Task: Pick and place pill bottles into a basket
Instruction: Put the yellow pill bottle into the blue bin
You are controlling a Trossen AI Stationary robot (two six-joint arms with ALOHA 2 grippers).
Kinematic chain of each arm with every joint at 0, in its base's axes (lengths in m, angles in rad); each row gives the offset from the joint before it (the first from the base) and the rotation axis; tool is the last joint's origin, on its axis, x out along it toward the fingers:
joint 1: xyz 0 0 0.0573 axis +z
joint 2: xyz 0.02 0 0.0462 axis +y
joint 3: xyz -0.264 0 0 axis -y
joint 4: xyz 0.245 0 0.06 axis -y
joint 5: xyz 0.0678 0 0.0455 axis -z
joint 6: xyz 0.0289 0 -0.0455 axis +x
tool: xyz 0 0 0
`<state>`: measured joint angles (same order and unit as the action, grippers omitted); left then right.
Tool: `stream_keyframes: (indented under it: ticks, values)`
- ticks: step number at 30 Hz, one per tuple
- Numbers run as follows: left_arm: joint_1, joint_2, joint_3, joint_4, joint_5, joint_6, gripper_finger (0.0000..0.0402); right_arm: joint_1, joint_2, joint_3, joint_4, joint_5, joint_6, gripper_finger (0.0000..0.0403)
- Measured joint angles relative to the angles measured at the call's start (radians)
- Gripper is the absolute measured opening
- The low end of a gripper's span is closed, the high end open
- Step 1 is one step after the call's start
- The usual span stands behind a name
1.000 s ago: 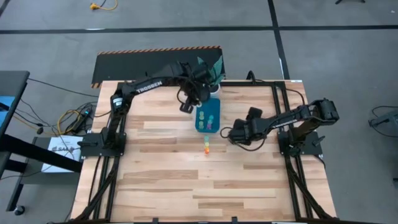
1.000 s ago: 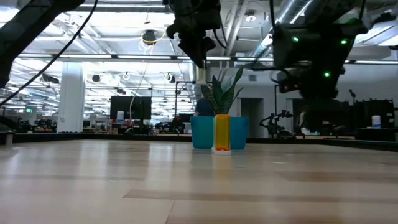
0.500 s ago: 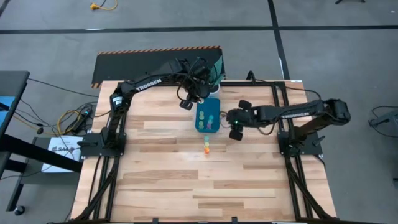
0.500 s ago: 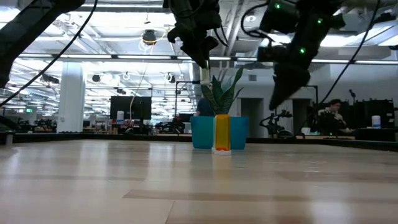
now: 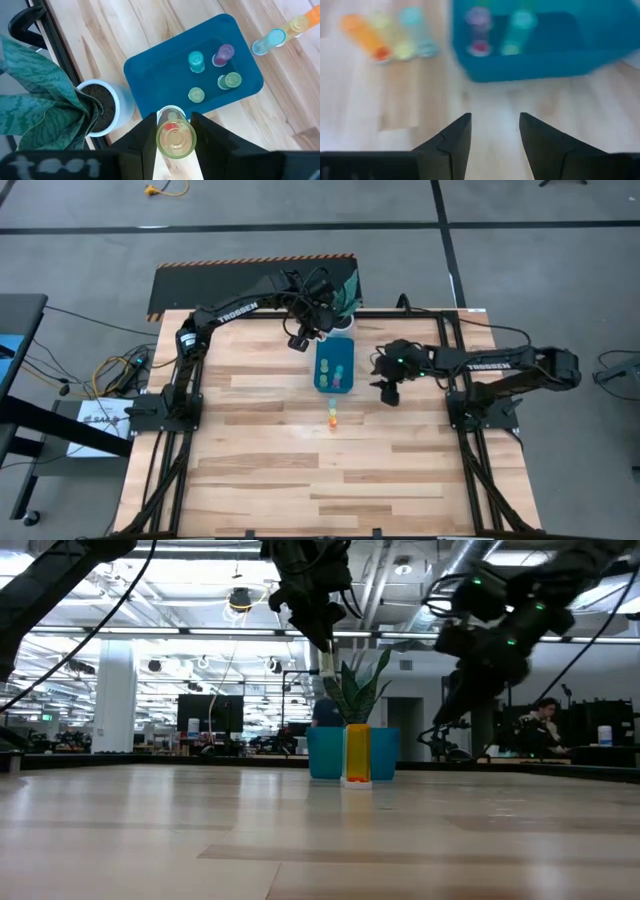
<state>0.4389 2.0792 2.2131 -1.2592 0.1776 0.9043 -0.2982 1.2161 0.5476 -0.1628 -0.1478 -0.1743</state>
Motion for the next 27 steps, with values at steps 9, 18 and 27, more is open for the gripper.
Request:
stream_keyframes:
  ticks: [9, 18, 27]
  values:
    - [-0.016, 0.0, 0.0, 0.038, -0.003, -0.001, 0.01, -0.048, -0.143, -0.164, 0.227, -0.117, -0.085, 0.0159]
    - [-0.03, 0.0, -0.027, 0.052, -0.008, -0.006, 0.01, -0.08, -0.141, -0.164, 0.221, -0.117, -0.085, 0.0159]
    - [-0.04, 0.0, -0.078, 0.089, -0.007, -0.027, 0.01, -0.08, -0.098, -0.164, 0.221, -0.116, -0.08, 0.0159]
